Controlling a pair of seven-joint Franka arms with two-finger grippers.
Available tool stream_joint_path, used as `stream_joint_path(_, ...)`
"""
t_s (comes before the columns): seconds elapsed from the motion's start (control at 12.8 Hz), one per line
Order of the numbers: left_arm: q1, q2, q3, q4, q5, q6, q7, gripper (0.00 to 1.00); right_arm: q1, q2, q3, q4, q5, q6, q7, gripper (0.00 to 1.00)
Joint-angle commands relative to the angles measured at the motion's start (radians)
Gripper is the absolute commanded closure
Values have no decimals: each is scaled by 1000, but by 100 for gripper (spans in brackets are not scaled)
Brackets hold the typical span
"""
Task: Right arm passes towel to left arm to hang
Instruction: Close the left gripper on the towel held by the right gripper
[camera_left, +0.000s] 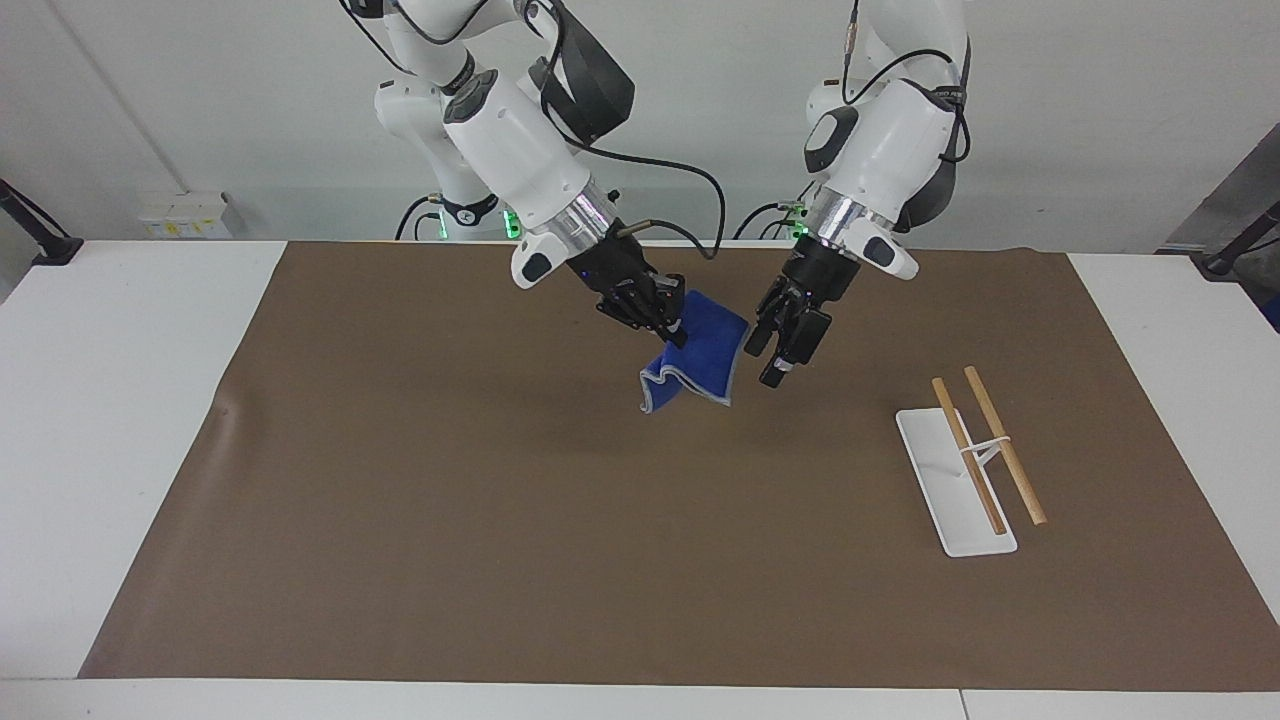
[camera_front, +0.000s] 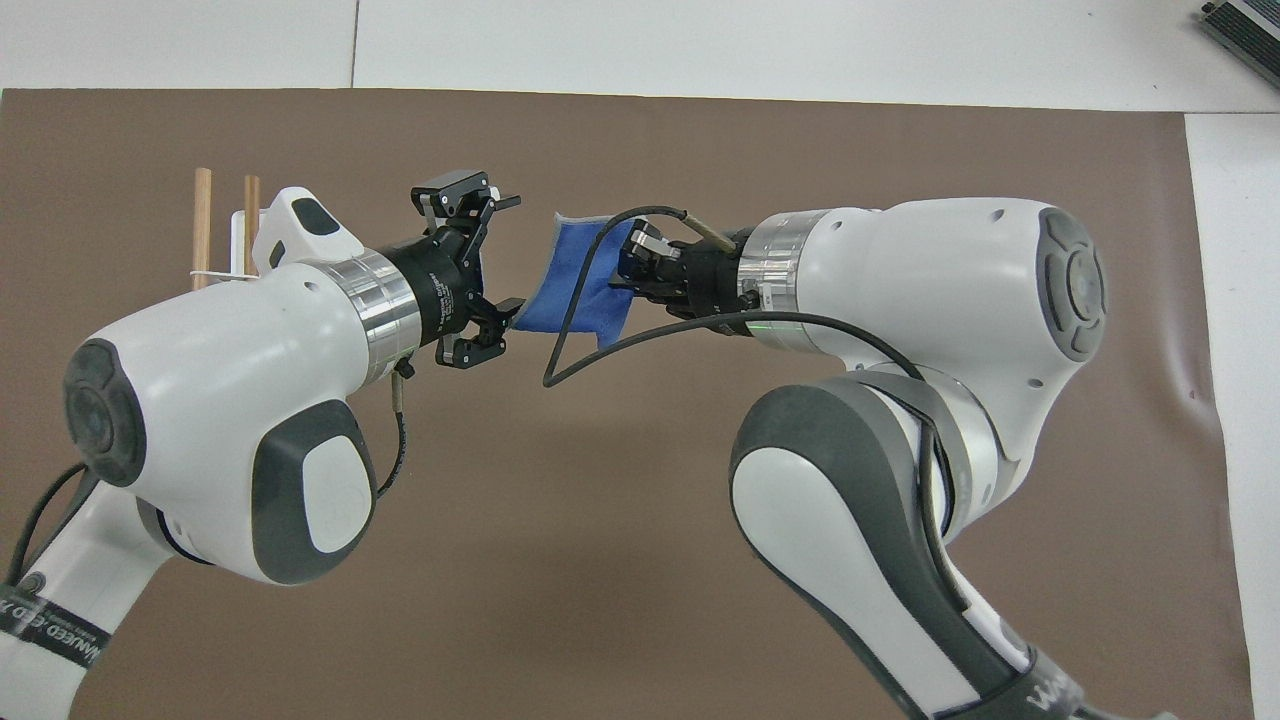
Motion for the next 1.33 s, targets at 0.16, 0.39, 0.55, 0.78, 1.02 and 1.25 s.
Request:
stream_joint_path(0.16,-22,-23,17,-35,-20,-38,23,0,-13,-11,5,-2,30,-11,8,100)
stream_joint_path(0.39,-24,-35,16,-35,-20,-99,75,0,-16,-22,5,-8,30,-27,8,100)
stream_joint_path(0.55,-24,-61,14,-31,-19,-150,77,0,-18,-28,5,-10,30,-32,7,100)
stream_joint_path(0.78,-26,-106,11,-26,-20,-207,68,0,-18,-33,4,-11,30,-43,4,100)
stream_joint_path(1.02,-39,-114,13,-27,-22,-210,50,0,-19,-36,2,-13,30,-44,2,100)
stream_joint_path(1.25,-56,-118,13,-35,-22,-211,28,0,-19,-40,0,-16,30,-44,-1,100)
